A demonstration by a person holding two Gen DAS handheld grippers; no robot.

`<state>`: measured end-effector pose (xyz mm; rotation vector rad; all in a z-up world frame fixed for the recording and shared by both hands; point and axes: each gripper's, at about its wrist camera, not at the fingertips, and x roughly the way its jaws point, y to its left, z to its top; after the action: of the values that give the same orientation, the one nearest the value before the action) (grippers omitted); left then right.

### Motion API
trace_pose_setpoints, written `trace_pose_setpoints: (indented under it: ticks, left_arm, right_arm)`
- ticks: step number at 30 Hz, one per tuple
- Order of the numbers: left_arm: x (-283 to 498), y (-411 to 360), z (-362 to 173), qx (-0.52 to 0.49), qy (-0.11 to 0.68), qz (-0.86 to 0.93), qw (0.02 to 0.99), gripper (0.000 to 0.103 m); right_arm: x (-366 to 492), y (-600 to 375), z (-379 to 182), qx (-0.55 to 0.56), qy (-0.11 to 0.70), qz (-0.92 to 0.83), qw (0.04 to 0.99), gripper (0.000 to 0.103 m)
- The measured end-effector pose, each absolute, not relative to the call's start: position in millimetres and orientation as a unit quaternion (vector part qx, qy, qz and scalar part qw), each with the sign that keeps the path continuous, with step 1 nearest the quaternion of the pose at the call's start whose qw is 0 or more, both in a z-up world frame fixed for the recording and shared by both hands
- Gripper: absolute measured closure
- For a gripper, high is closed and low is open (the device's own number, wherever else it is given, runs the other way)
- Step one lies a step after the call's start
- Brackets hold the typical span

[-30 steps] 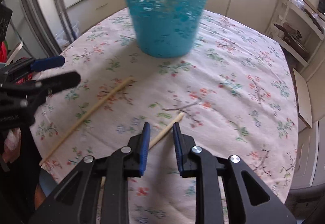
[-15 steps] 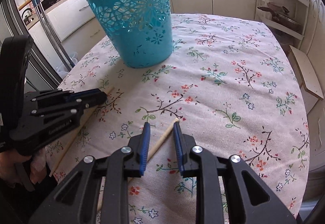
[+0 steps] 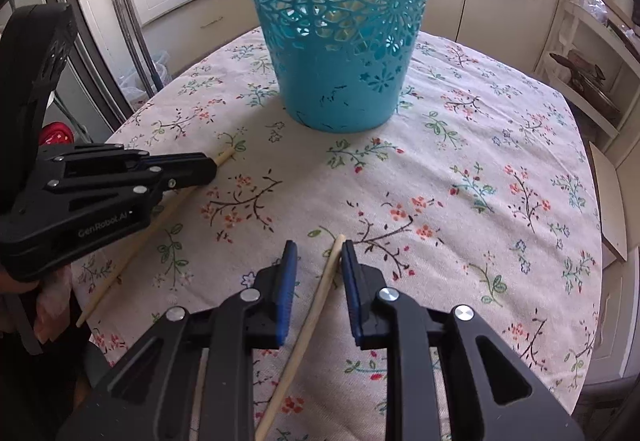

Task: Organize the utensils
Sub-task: 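Close the left tool on a loose wooden stick, then lift the stick with the left tool into the basket and release it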

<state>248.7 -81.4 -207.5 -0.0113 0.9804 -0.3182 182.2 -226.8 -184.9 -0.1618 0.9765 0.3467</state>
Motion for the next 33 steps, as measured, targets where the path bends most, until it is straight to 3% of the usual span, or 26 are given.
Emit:
trace_pose_setpoints:
  ticks: [33]
  left_arm:
    - [246,-103,-204,0.041,0.454,-0.17,0.874,0.098]
  right_arm:
    - [164,-245,-190,-0.055,0.424,0.122,0.896,0.082]
